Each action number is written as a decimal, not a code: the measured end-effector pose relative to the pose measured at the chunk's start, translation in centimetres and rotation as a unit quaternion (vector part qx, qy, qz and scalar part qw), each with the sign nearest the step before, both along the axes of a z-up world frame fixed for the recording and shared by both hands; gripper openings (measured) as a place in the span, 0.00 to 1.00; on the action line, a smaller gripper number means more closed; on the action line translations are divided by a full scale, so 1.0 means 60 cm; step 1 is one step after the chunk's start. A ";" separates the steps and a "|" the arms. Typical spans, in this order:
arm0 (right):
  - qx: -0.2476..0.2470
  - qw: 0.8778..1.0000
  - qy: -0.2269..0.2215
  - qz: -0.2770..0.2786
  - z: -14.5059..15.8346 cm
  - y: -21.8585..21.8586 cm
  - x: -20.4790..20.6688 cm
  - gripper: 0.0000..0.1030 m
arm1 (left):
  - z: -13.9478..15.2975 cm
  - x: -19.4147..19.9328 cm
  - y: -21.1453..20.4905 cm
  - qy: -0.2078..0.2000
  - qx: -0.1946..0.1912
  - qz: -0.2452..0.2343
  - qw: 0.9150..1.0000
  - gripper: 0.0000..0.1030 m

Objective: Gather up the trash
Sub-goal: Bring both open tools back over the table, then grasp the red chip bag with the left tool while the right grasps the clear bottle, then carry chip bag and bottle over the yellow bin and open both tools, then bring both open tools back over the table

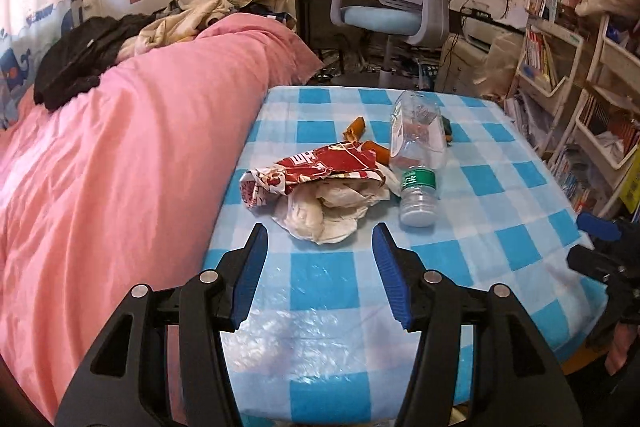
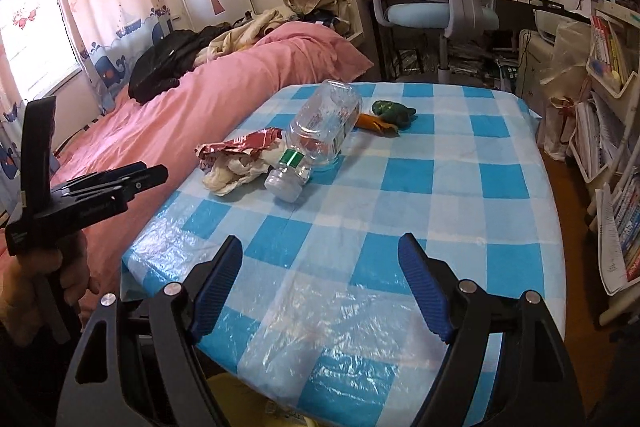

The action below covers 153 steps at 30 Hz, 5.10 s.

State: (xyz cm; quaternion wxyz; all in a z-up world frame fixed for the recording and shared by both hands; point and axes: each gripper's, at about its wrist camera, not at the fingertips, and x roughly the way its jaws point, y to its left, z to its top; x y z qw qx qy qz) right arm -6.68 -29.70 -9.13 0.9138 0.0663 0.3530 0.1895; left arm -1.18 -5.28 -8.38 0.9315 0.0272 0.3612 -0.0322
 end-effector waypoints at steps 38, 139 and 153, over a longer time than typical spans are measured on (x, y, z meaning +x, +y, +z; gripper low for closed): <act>0.064 0.996 0.060 0.007 -0.041 0.073 0.153 0.75 | -0.060 0.171 -0.011 0.043 0.113 -0.050 0.991 0.51; 0.170 0.979 0.112 -0.007 -0.081 0.005 -0.183 0.73 | -0.127 -0.322 -0.081 0.139 -0.052 -0.176 0.973 0.09; 0.166 0.982 0.087 -0.026 -0.078 -0.014 -0.196 0.76 | -0.078 -0.315 -0.064 0.025 0.023 -0.103 0.994 0.60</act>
